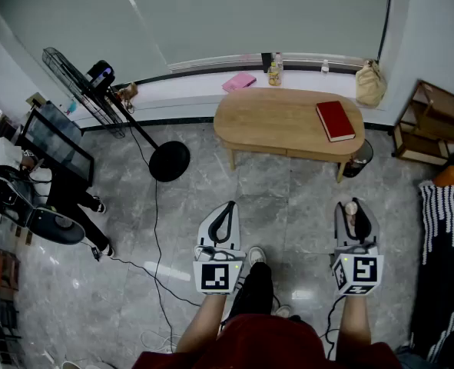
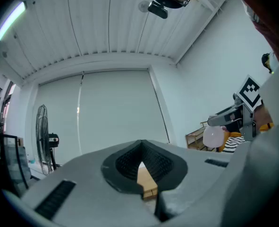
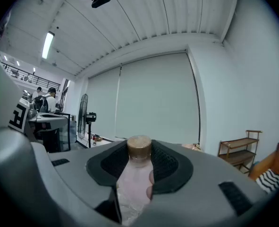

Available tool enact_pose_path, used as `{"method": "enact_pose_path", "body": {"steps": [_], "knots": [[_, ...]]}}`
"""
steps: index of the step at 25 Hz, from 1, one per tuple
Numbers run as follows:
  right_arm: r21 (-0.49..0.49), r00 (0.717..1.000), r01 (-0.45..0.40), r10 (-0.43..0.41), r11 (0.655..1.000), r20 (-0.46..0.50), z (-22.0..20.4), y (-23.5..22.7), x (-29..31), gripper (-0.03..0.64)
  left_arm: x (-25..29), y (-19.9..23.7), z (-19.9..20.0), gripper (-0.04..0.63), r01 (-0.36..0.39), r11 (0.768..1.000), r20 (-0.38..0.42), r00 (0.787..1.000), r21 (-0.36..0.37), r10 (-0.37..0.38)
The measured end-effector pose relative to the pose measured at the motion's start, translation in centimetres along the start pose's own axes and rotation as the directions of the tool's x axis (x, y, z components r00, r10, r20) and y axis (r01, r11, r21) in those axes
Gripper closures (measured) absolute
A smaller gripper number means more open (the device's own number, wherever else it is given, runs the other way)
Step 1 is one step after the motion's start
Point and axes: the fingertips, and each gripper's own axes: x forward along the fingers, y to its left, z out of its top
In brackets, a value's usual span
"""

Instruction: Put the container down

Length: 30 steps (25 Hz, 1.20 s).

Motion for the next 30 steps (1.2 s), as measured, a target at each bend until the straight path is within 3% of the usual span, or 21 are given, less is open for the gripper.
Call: {"method": "enact_pose_path", "body": {"steps": [6, 12, 19, 26, 30], "knots": [[0.003, 1.000, 0.006, -0.006, 1.000, 0.029, 1.7, 0.9, -8.1, 0.474, -6.2, -3.7, 2.5, 0.591, 0.013, 1.000, 0.014, 1.000, -0.013, -0.012], [-0.014, 0.998, 0.015, -0.014, 1.000, 0.054, 3.2, 3.5, -11.7, 0.476, -9.5, -3.7, 4.2, 0.591, 0.027, 0.999, 0.049, 0.998, -0.021, -0.026], [-0.041, 0.997, 0.025, -0.022, 0.999, 0.080, 4.9, 8.0, -10.5, 0.476, -10.5, 0.5, 4.3, 0.591, 0.028, 0.998, 0.085, 0.996, -0.064, -0.022], [-0.095, 0.996, 0.031, -0.023, 0.995, 0.085, 6.0, 11.7, -7.0, 0.476, -9.3, 5.2, 3.8, 0.591, 0.029, 0.998, 0.132, 0.991, -0.054, -0.021], [-0.091, 0.996, 0.036, -0.029, 0.995, 0.081, 5.5, 13.6, -5.6, 0.476, -9.7, 7.9, 3.0, 0.591, 0.029, 1.000, 0.149, 0.988, 0.001, -0.029]]}}
